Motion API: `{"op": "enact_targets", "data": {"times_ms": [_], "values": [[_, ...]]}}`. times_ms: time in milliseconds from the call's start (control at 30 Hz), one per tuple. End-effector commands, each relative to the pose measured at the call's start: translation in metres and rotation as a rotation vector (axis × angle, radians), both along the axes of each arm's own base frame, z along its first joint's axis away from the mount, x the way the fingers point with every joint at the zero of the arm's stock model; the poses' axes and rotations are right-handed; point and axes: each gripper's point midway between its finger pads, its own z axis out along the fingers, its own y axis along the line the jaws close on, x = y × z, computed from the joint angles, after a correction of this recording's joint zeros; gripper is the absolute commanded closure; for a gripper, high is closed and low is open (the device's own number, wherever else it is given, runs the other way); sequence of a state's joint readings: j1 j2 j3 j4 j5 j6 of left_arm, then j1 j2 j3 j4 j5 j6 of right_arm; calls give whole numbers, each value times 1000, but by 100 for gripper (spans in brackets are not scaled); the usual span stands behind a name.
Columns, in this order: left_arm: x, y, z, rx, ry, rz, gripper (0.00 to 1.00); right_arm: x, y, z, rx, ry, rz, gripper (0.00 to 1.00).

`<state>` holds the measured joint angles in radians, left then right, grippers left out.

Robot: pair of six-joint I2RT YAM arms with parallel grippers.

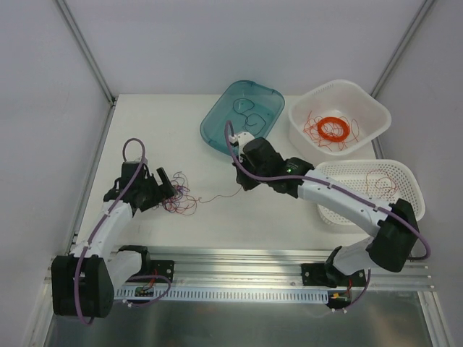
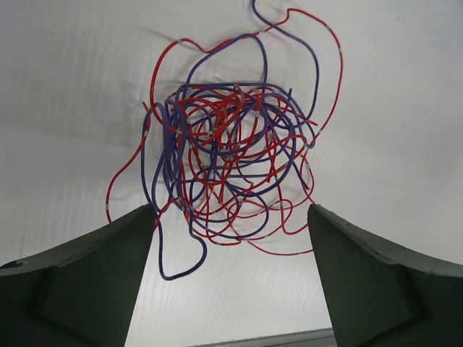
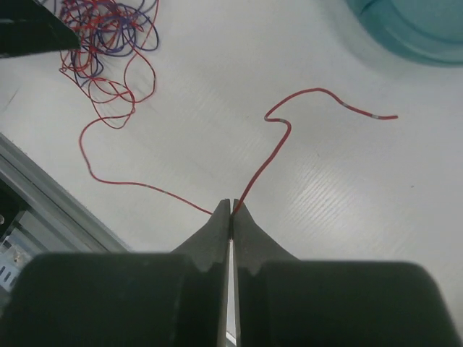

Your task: Untangle the cables

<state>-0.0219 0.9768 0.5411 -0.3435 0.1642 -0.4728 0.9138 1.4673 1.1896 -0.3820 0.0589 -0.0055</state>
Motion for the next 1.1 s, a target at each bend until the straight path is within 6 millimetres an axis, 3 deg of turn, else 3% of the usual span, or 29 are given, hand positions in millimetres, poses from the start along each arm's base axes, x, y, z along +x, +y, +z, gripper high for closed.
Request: {"op": "enact_targets", "data": {"times_ms": [0, 200, 333, 567, 800, 1067], "values": [[6, -12, 0, -55, 44, 13, 13, 5, -18, 43, -45, -106, 41, 99], [18, -23, -6, -13, 78, 6, 14, 4, -18, 81, -9, -154, 69, 99], [19, -19, -23, 27, 148, 57, 20, 3, -24, 105, 22, -192, 70, 99], [26, -2, -39, 99, 197, 168, 38, -2, -59, 170, 83, -322, 64, 99], [37, 10, -45, 169, 217, 215, 45, -14, -126, 258, 197, -540, -32, 99], [55, 34, -39, 274, 215, 245, 46, -41, -208, 323, 191, -798, -205, 99]]}}
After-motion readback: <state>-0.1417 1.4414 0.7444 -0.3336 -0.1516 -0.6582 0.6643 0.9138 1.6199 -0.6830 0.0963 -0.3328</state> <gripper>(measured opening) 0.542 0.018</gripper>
